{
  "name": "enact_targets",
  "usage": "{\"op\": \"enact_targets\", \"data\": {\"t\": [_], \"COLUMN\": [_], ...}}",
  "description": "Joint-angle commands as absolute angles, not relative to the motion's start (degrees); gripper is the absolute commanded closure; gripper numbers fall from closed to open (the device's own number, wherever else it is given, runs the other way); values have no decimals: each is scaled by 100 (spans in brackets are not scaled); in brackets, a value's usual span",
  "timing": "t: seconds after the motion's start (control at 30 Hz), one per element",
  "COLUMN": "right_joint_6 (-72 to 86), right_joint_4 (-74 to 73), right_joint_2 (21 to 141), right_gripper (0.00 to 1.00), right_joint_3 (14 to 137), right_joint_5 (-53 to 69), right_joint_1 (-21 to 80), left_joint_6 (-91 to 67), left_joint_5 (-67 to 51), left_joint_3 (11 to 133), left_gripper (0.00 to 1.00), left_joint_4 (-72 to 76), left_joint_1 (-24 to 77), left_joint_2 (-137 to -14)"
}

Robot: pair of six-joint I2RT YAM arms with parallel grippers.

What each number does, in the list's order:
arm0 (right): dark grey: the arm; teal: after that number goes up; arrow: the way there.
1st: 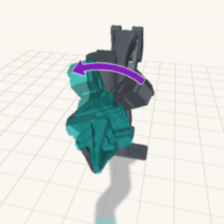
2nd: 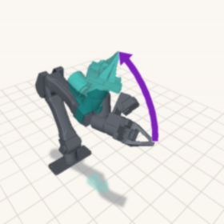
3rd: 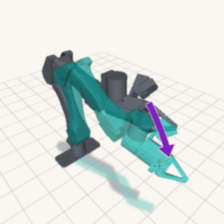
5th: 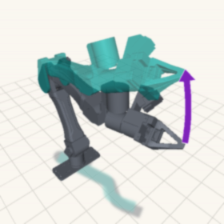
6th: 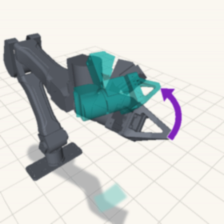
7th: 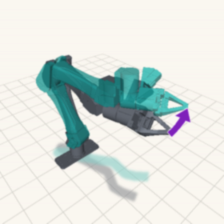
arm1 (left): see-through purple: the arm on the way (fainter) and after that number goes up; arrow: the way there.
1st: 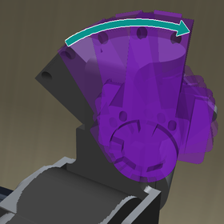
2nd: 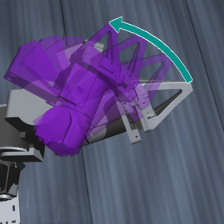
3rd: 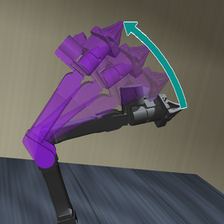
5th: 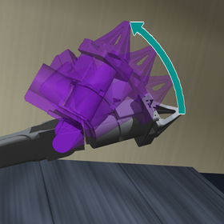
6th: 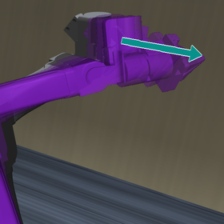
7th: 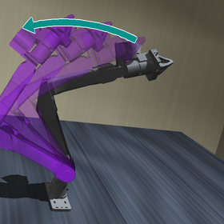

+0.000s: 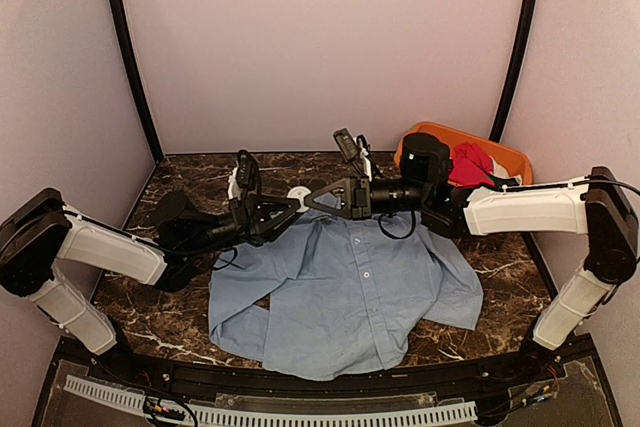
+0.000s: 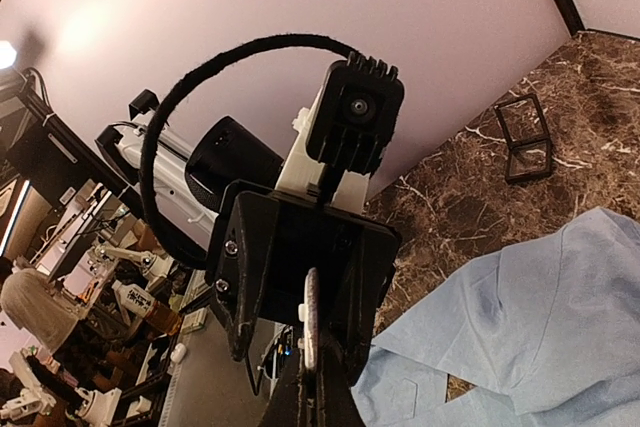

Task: Pin the brooch onto the clothing
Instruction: Pass from the left arm to the right, then open the brooch.

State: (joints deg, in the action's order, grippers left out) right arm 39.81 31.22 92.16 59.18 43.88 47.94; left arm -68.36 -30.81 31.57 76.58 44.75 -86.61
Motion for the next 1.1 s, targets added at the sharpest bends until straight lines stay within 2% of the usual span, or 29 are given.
{"op": "enact_targets", "data": {"t": [0.0, 0.07, 0.23, 0.57, 0.9, 1.07], "right_joint_6": [4258, 4337, 4378, 4133, 3764, 3684], "right_joint_4": [3787, 3895, 3963, 3613, 3154, 3075], "right_joint_2": [9208, 9224, 9229, 9233, 9211, 9220], "right_gripper": [100, 100, 100, 100, 100, 100], "right_joint_3": [5728, 5716, 5712, 5750, 5911, 5933], "right_joint_5": [4450, 4485, 4503, 4417, 4264, 4230], "right_joint_1": [4749, 4746, 4748, 4771, 4856, 4877], "left_joint_6": [-6755, -6766, -6892, -7018, -7219, -7276], "left_joint_5": [-3104, -3103, -3067, -3035, -3115, -3175], "left_joint_3": [3067, 3066, 3081, 3105, 3228, 3283], "left_gripper": [61, 61, 70, 73, 82, 91], "left_joint_4": [9290, 9286, 9319, 9319, 9255, 9169], "left_joint_1": [4385, 4375, 4367, 4317, 4314, 4315], "left_joint_2": [-8453, -8467, -8573, -8647, -8910, -9001]}}
